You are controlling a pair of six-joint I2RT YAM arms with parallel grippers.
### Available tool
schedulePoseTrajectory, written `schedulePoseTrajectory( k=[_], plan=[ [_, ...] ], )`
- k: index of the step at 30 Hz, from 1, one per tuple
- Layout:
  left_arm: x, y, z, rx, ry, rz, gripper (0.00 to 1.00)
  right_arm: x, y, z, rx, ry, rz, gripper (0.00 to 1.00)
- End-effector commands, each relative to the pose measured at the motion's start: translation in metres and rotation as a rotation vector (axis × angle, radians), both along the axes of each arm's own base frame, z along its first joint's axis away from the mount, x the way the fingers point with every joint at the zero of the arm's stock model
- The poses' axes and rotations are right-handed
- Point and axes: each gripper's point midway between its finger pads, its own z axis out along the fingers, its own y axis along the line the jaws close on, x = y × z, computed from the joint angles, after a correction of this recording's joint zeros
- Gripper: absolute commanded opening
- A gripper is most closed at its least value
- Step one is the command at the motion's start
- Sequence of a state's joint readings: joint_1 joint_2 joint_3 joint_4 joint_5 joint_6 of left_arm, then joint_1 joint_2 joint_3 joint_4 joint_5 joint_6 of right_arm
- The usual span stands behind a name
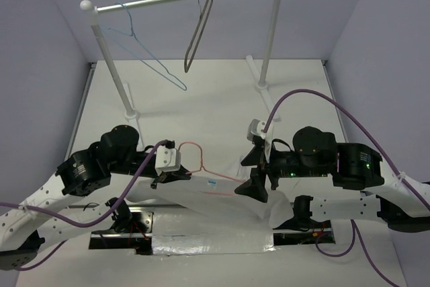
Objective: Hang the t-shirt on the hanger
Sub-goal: Place the hanger at the clothesline.
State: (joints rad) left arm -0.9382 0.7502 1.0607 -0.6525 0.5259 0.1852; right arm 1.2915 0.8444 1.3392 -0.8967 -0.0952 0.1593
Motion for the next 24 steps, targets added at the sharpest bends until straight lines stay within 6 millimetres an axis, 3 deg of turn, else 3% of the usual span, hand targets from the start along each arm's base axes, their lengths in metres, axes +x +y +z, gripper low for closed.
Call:
schedulePoseTrajectory(
  k=[1, 8, 15, 20, 24],
  plan=[
    [0.003, -0.004, 0.027, -0.076, -0.064, -0.002, 0.00, -0.007, -0.001, 0.007, 0.012, 0.028, 0.025, 0.87],
    [0.002, -0.005, 0.028, -0.078, -0.063, -0.011, 0.00, 0.011, -0.009, -0.024, -0.080, -0.026, -0.057, 0.87],
    [0.003, -0.007, 0.032, -0.087, -0.062, -0.015, 0.00, 0.010, -0.004, -0.040, -0.123, -0.009, -0.044, 0.86],
    [0.005, -0.007, 0.035, -0.091, -0.072, -0.002, 0.00, 0.005, -0.009, -0.042, -0.111, -0.001, -0.026, 0.70],
    [0.006, -0.007, 0.042, -0.113, -0.079, 0.008, 0.00, 0.002, -0.012, -0.048, -0.131, 0.013, -0.018, 0.70]
  ],
)
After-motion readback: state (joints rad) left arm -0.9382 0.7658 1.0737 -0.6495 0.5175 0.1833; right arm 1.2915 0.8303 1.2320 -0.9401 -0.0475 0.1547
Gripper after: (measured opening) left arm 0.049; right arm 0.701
